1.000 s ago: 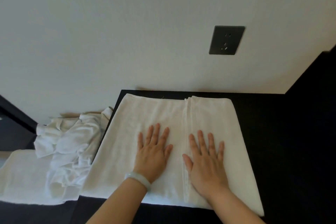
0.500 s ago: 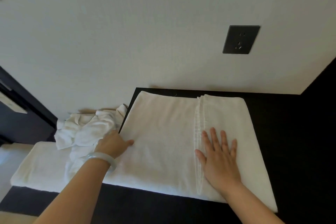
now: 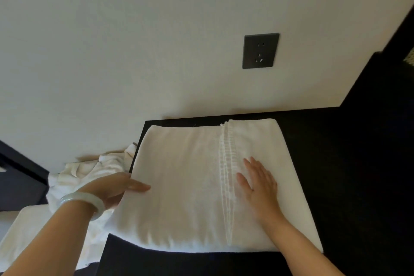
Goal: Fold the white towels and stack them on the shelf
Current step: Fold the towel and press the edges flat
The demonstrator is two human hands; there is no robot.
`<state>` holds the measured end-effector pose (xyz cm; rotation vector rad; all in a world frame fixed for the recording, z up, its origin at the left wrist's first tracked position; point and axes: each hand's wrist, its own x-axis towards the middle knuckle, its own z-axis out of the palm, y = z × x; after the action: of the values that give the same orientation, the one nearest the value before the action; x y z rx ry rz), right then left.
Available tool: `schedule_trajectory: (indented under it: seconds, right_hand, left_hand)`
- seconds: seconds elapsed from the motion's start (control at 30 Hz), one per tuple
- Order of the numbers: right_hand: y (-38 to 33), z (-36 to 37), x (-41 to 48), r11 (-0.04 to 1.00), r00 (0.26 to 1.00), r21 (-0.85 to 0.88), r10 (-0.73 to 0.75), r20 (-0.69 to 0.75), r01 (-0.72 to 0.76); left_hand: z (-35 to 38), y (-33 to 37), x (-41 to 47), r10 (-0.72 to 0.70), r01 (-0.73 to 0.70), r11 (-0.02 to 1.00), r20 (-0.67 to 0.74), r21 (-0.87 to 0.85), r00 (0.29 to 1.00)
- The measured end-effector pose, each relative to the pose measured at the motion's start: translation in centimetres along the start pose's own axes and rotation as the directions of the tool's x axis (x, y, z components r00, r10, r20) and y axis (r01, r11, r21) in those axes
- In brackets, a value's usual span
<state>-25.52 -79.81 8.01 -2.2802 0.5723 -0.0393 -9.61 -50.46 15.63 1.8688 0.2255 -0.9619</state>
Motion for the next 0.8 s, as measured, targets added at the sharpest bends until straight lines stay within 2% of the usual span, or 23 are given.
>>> schedule_trajectory:
  seconds: [0.03,0.1,0.17,0.27,0.37,0.47,0.5,0.53,0.6,0.63,0.67,0.73,0.8]
  right_hand:
    - [-0.3,-1.1,0.0,0.97,0.997,0.23,0.079,-0.02,-0.072]
    - [-0.5,-3.2,-0.2,0.799,0.978,0.574,0.21,0.009,-0.177]
    - [0.1,-4.9,-0.2,0.663,0.959,0.717,0.282,0.029,-0.216]
    - [1.4,-7.0,0.1,0.536,0.927,0.813,0.374,0.014,-0.229]
    - [3.0,-8.4,0.7,0.579,0.883,0.777,0.466,-0.065,-0.248]
    - [4.6,-9.2,1.0,0.629,0.847,0.699,0.528,-0.064,-0.34]
    - [5.1,-9.4,1.0,0.65,0.842,0.657,0.538,-0.041,-0.383]
    - [5.5,-9.6,1.1,0.673,0.842,0.607,0.539,-0.011,-0.423]
    - [5.8,-9.6,1.4,0.724,0.853,0.503,0.519,0.055,-0.473]
    - [5.7,-9.4,1.6,0.753,0.86,0.446,0.504,0.08,-0.483]
    - [5.5,-9.2,1.9,0.789,0.869,0.382,0.486,0.093,-0.481]
    - [5.1,-8.4,2.8,0.872,0.898,0.219,0.435,0.068,-0.438]
    - [4.5,-7.7,4.0,0.928,0.93,0.069,0.365,0.033,-0.367]
  left_hand:
    - [0.4,1.0,-0.5,0.038,-0.035,0.999,0.066,-0.04,0.997]
    - [2.3,3.5,-1.6,0.112,-0.101,0.993,0.198,-0.063,0.974]
    - [5.5,6.3,-2.4,0.218,-0.212,0.976,0.275,-0.051,0.937]
    - [12.7,9.5,-3.4,0.329,-0.378,0.913,0.273,0.151,0.904]
    - [20.8,9.6,-2.9,0.36,-0.456,0.803,0.298,0.383,0.884]
    - [26.2,7.5,-1.5,0.316,-0.515,0.711,0.437,0.478,0.842]
    - [26.8,6.6,-0.8,0.353,-0.562,0.621,0.445,0.546,0.823]
    - [26.7,5.9,0.1,0.433,-0.595,0.476,0.416,0.648,0.8]
    - [25.1,4.6,2.2,0.594,-0.555,0.137,0.381,0.82,0.709]
    - [24.1,4.0,3.1,0.614,-0.53,0.023,0.407,0.848,0.677]
    - [23.1,3.5,4.0,0.593,-0.523,-0.049,0.446,0.851,0.671]
    - [22.0,2.1,4.9,0.53,-0.54,-0.102,0.505,0.835,0.681]
    - [21.8,0.7,4.5,0.532,-0.549,-0.076,0.5,0.832,0.684]
